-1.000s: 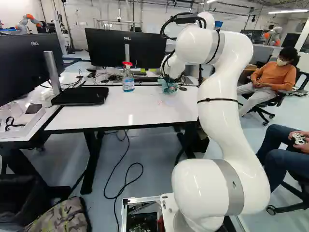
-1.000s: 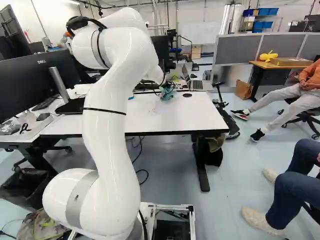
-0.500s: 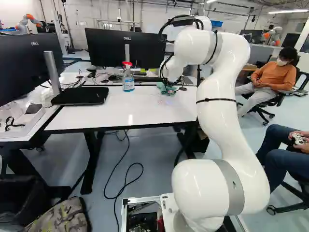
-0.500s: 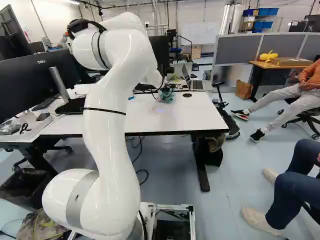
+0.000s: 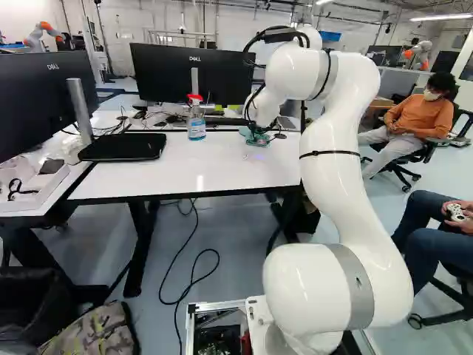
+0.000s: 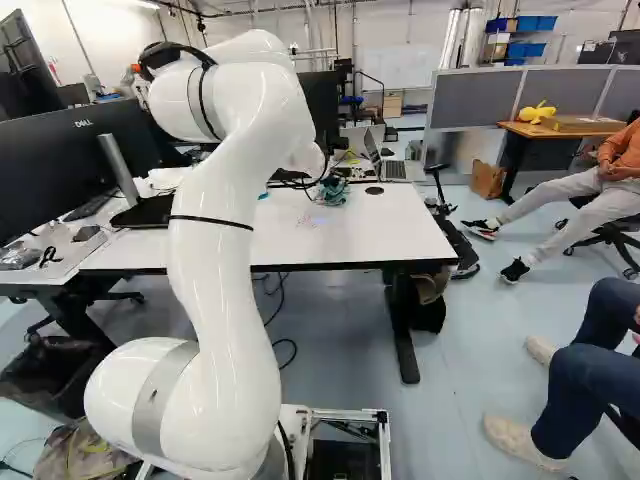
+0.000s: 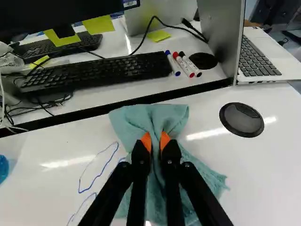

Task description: Clean the table with the green towel

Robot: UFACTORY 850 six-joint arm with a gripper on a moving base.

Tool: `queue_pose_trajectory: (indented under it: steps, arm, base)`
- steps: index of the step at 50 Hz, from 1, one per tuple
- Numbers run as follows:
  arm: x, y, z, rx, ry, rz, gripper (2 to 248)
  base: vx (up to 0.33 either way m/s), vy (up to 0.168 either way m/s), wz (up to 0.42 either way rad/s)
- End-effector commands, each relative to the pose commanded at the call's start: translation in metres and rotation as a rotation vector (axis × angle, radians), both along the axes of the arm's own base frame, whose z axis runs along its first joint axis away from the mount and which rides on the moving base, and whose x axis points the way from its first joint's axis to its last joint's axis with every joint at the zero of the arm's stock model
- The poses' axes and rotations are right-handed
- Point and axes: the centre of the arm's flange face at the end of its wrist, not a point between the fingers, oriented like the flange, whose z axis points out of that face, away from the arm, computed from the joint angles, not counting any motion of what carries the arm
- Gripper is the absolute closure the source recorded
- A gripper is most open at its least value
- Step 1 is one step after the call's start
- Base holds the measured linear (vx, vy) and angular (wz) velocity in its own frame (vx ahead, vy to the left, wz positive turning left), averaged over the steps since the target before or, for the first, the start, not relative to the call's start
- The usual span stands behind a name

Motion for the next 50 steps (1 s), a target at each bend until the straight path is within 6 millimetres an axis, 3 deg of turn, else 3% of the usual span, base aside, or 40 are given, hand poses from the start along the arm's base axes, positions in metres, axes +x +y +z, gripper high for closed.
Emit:
queue_pose_trajectory:
  steps: [50]
  arm:
    - [-0.0048,0.0012,-0.0059,0.014,0.084,0.006,209]
  base:
    - [0.0,0.0,0.0]
